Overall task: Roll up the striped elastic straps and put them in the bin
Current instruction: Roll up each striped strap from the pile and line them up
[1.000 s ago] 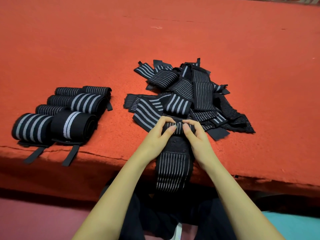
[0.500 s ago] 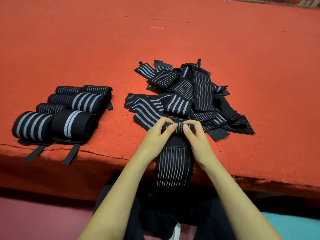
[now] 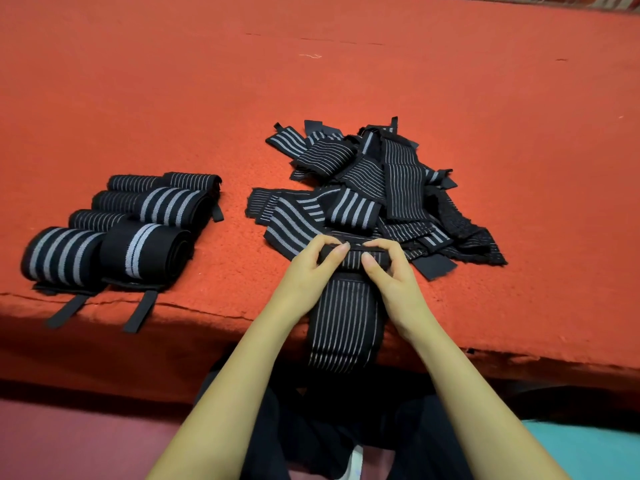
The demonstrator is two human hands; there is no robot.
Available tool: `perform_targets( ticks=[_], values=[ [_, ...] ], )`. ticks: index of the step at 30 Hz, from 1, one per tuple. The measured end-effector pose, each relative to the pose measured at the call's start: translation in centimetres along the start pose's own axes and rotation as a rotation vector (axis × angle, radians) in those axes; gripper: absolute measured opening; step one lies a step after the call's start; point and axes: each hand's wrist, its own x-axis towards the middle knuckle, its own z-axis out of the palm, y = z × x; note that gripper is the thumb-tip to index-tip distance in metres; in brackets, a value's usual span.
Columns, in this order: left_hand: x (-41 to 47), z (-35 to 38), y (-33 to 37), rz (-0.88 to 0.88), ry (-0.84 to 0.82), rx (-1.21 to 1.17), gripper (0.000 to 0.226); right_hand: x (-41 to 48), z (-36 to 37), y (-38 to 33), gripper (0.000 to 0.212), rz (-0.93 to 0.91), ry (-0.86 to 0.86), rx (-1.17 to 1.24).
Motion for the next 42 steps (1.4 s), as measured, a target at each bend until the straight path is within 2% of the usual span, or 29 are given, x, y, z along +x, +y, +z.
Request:
perform_targets(
  ticks=[6, 9, 14, 18, 22, 25, 31, 36, 40, 42],
  values=[
    [-0.1, 0.0, -0.4, 0.087, -0.026, -0.055, 0.019, 0.8, 0.1, -0.3, 0.014, 0.091, 0.056, -0.05],
    [-0.1, 0.0, -0.1, 0.031, -0.033, -0.052, 0.017, 0.2, 0.0, -0.2, 0.003, 0.039, 0.027, -0.04],
    [0.0, 0.5, 0.5, -0.063, 0.023, 0.057, 0.022, 0.0, -0.2, -0.1, 0.011, -0.032, -0.026, -0.076],
    [-0.1, 0.2, -0.3, 0.074, 0.021, 0.011, 0.007, -0.1, 0.1, -0.6, 0.009, -0.029, 0.019, -0.002],
    [-0.4, 0.2, -0.2, 0.157, -0.003, 0.04, 0.011, 0.2, 0.4, -0.5, 0.008, -0.015, 0.055, -0.021],
    [-0.4, 0.1, 0.0, 0.096, -0.012, 0.02, 0.009, 0.1, 0.2, -0.2, 0.005, -0.013, 0.028, 0.001],
    [0.0, 0.4, 0.9, -0.074, 0.005, 0.052, 0.024, 0.0, -0.1, -0.3, 0.018, -0.059, -0.047, -0.01],
    [0.1, 1.1, 1.3, -0.136, 0.038, 0.011, 0.031, 0.1, 0.3, -0.3, 0.025, -0.003, -0.109, -0.004],
    [0.0, 1.1, 1.2, -0.141, -0.033, -0.09, 0.031, 0.2, 0.7, -0.6, 0.024, -0.007, -0.11, 0.009],
    [0.0, 0.8, 1.1, -0.146, -0.09, -0.121, 0.042, 0.2, 0.6, -0.5, 0.02, -0.01, -0.095, 0.026]
  ],
)
